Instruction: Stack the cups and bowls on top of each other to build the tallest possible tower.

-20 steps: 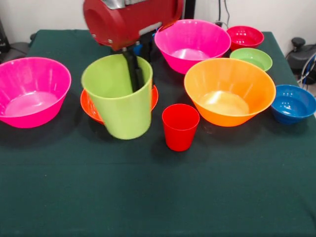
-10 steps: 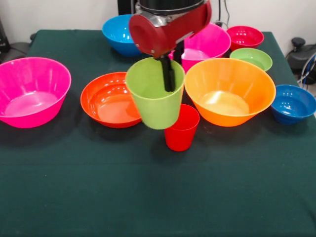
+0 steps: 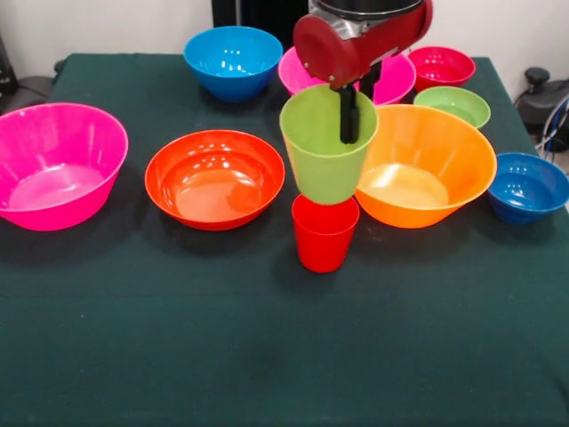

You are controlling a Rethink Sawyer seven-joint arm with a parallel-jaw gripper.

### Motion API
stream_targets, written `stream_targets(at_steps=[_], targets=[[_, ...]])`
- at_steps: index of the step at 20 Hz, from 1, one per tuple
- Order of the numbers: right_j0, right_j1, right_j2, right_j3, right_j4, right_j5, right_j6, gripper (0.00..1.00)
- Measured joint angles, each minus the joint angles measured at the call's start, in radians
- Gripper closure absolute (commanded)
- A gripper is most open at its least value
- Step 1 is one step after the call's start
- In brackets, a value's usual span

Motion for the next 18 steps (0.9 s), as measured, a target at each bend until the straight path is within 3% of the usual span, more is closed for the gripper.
stream_targets(at_steps=[8,18], targets=[[0.047,-0.052,-0.06,0.056,0.004,0.0,0.08,1.0],[0.052,-0.082,-0.11,0.122,0.007,0.0,0.12,1.0]])
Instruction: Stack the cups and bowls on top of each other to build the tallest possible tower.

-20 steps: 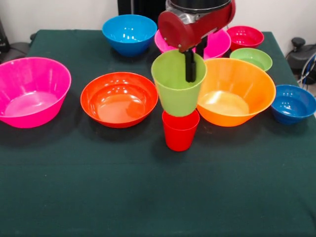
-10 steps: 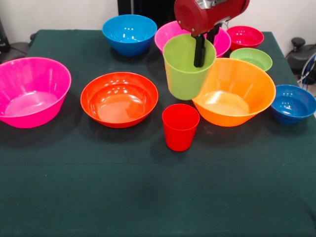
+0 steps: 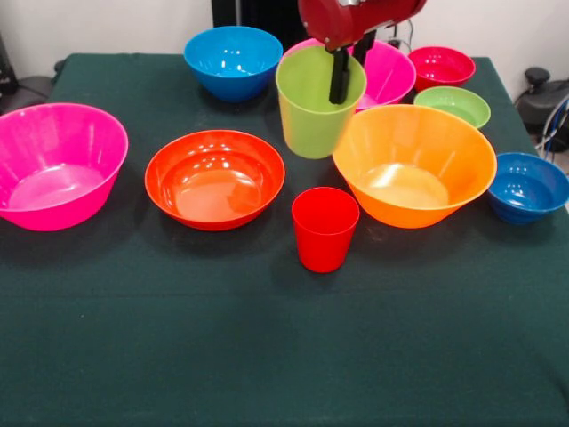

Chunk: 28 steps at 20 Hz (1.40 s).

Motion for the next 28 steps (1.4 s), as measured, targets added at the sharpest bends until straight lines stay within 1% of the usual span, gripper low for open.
stream_targets(at_steps=[7,15,22,28], targets=[[0.0,0.006,-0.029,0.039,0.004,-0.017,0.007,1.0],[0.001,0.013,-0.045,0.067,0.029,-0.097,0.007,1.0],[0.005,0.013,-0.06,0.076,0.048,-0.138,0.007,1.0],[0.02,0.015,-0.09,0.081,0.058,-0.141,0.007,1.0]])
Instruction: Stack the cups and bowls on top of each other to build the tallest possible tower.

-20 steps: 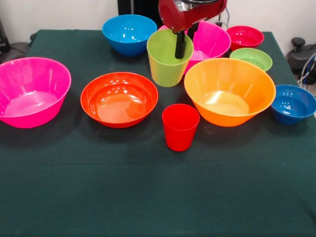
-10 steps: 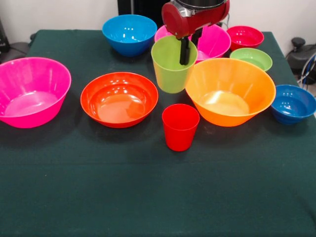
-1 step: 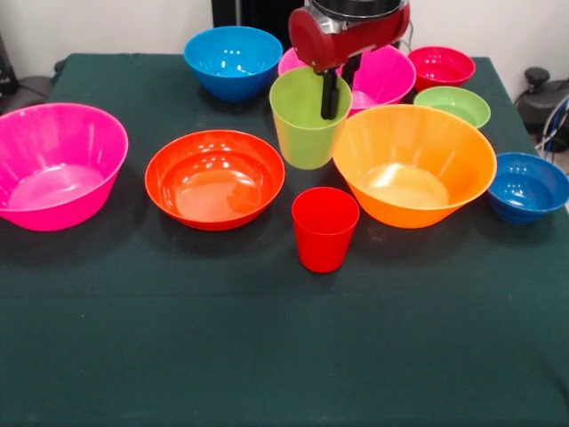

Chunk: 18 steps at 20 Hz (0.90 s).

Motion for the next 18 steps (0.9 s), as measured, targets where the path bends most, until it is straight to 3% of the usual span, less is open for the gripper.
stream_targets(at_steps=[18], targets=[[0.041,0.079,-0.072,0.0,0.023,0.0,0.0,1.0]])
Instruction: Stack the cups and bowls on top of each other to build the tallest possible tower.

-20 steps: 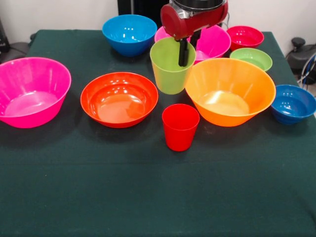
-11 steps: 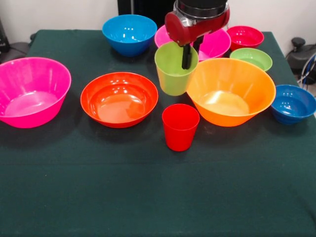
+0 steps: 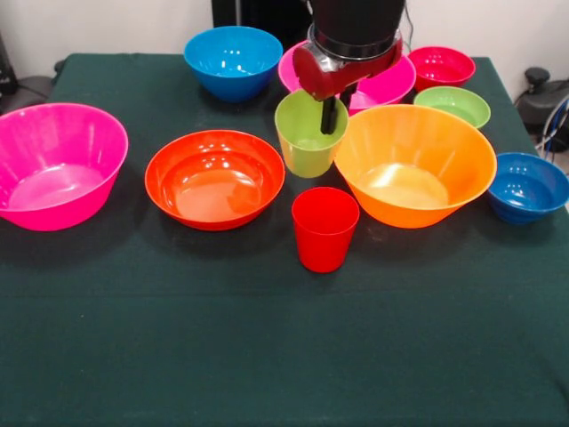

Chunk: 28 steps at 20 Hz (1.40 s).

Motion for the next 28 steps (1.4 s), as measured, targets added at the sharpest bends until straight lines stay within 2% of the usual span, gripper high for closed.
stream_targets(at_steps=[8,16,28], targets=[[0.014,0.004,-0.041,0.007,0.0,0.0,0.0,1.0],[0.014,0.012,-0.047,0.013,0.013,-0.003,0.0,1.0],[0.014,0.043,-0.047,0.028,0.049,-0.102,0.0,1.0]])
